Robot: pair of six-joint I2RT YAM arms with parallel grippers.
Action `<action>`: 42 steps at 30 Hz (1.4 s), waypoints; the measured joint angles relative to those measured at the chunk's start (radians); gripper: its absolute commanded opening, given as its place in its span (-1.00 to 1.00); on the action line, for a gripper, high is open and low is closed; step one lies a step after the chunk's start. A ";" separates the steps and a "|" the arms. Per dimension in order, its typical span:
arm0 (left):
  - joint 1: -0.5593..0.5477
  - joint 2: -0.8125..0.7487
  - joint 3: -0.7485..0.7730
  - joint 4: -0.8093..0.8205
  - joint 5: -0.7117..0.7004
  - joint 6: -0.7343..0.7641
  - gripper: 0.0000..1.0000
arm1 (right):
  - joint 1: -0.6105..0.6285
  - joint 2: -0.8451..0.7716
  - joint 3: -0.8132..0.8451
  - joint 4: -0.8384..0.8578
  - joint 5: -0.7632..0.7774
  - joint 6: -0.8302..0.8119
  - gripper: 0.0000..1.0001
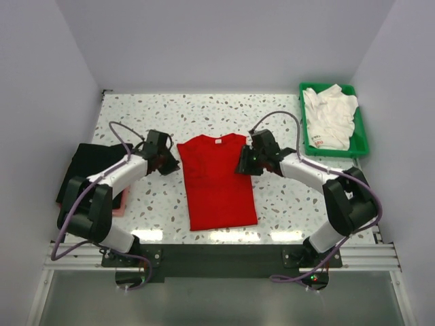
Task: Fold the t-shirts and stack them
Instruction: Fold the tshirt
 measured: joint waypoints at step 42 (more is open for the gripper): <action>0.055 0.363 0.404 -0.043 0.005 0.048 -0.59 | 0.121 0.666 0.842 0.005 -0.030 -0.282 -0.08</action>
